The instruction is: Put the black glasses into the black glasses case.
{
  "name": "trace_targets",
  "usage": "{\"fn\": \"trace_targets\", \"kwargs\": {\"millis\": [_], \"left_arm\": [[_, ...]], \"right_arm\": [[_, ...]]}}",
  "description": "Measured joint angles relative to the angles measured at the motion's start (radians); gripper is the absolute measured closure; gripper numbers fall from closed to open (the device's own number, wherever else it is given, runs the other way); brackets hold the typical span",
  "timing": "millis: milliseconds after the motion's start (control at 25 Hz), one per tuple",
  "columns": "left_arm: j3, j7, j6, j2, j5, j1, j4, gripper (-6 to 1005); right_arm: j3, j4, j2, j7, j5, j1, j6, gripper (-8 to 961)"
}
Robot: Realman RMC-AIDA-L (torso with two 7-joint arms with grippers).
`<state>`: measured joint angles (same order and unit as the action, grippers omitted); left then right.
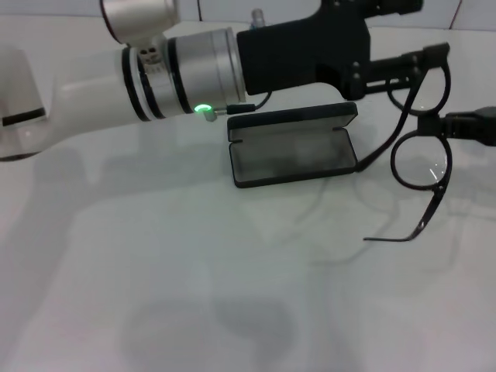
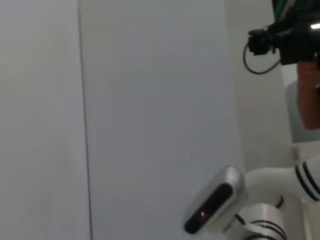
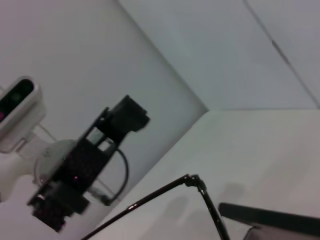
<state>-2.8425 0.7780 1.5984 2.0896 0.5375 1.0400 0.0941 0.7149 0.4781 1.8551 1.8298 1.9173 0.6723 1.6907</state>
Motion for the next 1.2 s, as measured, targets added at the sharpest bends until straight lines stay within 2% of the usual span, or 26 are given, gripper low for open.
{"fn": "trace_targets", "kwargs": {"millis": [240, 1200], "left_arm": [[0.0, -0.042, -0.044, 0.004, -0.032, 0.003, -0.044, 299], [0.008, -0.113, -0.072, 0.004, -0.039, -0.03, -0.069, 299]], "right_arm": [[-0.008, -0.014, -0.005, 0.037, -0.002, 0.006, 0.056, 859], [-0.012, -0.04, 0.014, 0.055, -0.01, 0.033, 0.138, 860]]}}
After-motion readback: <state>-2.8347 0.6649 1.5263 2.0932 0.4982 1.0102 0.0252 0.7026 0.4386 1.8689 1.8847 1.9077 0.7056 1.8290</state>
